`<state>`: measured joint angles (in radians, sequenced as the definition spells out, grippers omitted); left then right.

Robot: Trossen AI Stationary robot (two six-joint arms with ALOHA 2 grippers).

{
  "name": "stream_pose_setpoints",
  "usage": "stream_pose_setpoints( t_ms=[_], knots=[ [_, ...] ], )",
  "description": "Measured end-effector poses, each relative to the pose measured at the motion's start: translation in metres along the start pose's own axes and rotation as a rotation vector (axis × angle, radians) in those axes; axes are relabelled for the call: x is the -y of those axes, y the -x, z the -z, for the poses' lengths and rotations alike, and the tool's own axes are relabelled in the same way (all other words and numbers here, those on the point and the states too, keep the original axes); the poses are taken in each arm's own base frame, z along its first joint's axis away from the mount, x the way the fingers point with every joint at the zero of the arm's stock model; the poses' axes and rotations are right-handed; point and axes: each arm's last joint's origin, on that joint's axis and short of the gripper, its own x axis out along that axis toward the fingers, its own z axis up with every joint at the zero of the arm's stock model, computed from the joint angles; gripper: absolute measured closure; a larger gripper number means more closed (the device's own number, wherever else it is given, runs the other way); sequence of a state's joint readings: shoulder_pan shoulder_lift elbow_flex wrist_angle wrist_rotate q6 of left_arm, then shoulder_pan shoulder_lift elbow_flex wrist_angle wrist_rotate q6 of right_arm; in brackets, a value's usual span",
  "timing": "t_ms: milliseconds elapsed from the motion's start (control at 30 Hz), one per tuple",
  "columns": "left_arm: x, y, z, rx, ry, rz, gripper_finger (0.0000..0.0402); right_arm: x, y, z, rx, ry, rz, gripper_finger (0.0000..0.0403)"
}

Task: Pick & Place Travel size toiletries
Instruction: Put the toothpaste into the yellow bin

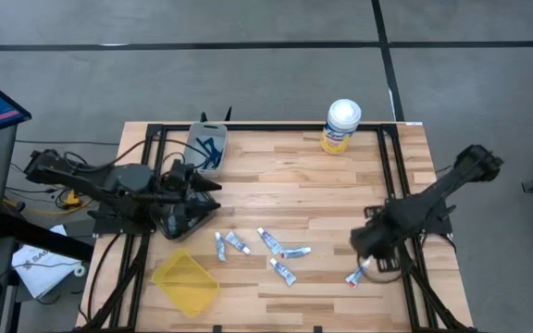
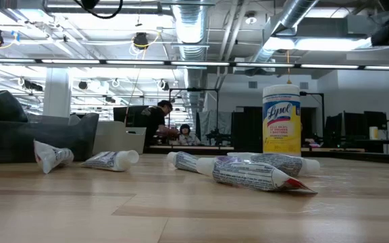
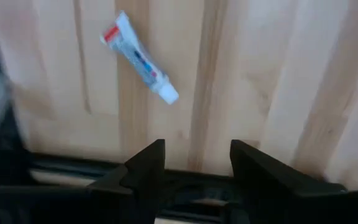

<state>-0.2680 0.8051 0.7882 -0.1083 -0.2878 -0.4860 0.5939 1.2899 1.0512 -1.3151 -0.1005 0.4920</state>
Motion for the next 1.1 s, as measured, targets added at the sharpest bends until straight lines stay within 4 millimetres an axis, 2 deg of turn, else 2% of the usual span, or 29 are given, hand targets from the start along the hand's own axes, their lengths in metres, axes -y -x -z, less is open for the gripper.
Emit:
stream_pose_setpoints(
  t_ms=[133, 267, 467, 600, 933, 1100],
  knots=[
    [0.000, 0.004, -0.002, 0.011, 0.003, 0.010, 0.0100, -0.020, -0.034, -0.018, -0.122, 0.143, 0.061, 0.0222],
    [0.000, 0.004, -0.001, -0.004, 0.000, 0.029, 0.0100, -0.037, -0.064, -0.029, -0.196, 0.210, 0.098, 0.0205],
    [0.002, 0.001, 0.001, -0.029, -0.003, 0.056, 0.0100, -0.054, -0.093, -0.039, -0.214, 0.253, 0.108, 0.0159],
    [0.001, 0.001, 0.001, -0.033, -0.004, 0.053, 0.0100, -0.056, -0.107, -0.044, -0.228, 0.265, 0.113, 0.0148],
    [0.001, 0.001, 0.001, -0.033, 0.020, 0.054, 0.0100, -0.060, -0.138, -0.053, -0.279, 0.320, 0.129, 0.0155],
    [0.002, 0.001, 0.002, -0.046, 0.043, 0.075, 0.0100, -0.059, -0.139, -0.055, -0.276, 0.313, 0.123, 0.0220]
  ],
)
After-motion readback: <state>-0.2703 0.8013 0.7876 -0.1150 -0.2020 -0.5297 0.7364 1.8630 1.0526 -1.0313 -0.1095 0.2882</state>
